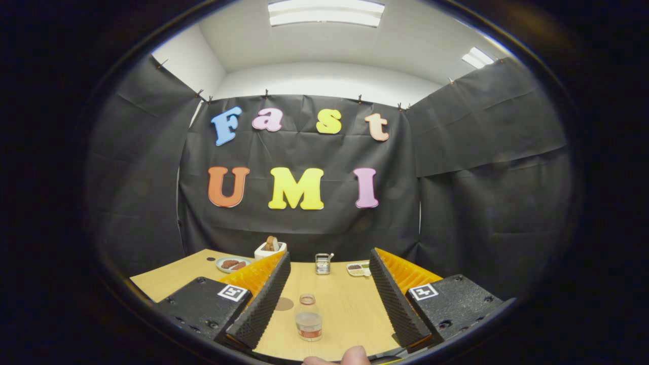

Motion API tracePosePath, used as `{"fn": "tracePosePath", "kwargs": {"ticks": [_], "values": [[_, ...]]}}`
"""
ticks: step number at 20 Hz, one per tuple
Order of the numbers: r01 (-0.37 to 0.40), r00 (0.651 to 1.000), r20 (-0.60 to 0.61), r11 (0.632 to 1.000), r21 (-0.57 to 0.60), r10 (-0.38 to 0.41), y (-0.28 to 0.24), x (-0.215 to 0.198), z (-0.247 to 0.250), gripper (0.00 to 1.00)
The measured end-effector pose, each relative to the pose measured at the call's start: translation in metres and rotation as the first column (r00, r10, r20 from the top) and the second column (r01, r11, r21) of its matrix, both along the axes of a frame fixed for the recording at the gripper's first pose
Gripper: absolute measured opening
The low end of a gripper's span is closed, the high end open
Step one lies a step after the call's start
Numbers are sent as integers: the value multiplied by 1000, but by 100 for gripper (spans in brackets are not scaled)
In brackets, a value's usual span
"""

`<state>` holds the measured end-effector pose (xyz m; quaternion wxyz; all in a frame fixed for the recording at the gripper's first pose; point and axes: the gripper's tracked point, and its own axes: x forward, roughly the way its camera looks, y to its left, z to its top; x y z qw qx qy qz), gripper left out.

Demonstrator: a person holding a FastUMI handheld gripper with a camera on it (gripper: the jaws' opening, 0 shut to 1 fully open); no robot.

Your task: Take the bottle from table, then pour the juice into the cup, finally place the bottle on the coaster

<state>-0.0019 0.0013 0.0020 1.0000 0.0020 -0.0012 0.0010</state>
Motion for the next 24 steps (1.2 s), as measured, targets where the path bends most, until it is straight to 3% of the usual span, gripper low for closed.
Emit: {"fn": "tracePosePath", "kwargs": {"ticks": [24], "values": [[-13,1000,-14,1000,-11,13,5,1,-6,100]]}}
